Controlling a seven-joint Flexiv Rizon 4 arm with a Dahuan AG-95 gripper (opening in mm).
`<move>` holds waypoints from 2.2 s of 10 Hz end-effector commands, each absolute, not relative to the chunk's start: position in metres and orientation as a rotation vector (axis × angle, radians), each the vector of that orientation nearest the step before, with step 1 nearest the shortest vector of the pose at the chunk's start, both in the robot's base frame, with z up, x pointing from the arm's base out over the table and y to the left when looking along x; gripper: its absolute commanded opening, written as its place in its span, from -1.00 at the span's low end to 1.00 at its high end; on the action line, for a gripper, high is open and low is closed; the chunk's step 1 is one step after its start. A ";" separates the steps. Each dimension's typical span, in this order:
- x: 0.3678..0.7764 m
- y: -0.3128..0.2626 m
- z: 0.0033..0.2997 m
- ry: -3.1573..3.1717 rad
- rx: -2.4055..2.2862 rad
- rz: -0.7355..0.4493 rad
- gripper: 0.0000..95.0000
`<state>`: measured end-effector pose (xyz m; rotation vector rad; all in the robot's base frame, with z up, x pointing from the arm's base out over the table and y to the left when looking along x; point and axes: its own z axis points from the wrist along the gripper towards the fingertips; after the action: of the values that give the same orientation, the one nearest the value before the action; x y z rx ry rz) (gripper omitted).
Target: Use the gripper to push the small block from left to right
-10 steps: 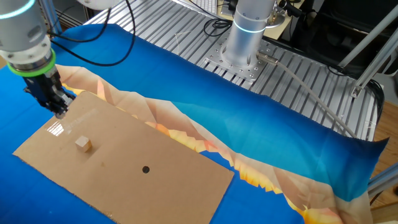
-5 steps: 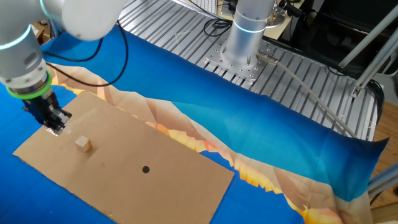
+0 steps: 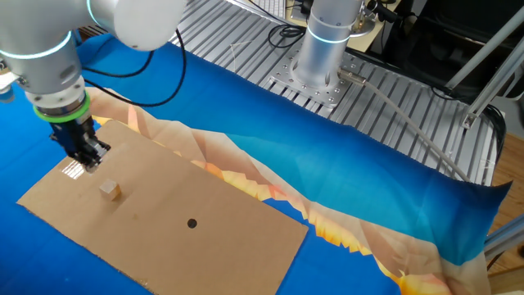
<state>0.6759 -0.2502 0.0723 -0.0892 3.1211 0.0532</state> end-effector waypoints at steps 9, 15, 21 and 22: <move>0.681 -0.251 0.053 3.078 -0.025 0.126 -1.00; 0.683 -0.246 0.037 3.069 -0.009 0.127 -1.00; 0.676 -0.241 0.021 3.051 0.022 0.138 -1.00; 0.676 -0.241 0.021 3.051 0.022 0.138 -1.00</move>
<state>0.6755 -0.2406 0.0206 0.0217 3.0506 0.1365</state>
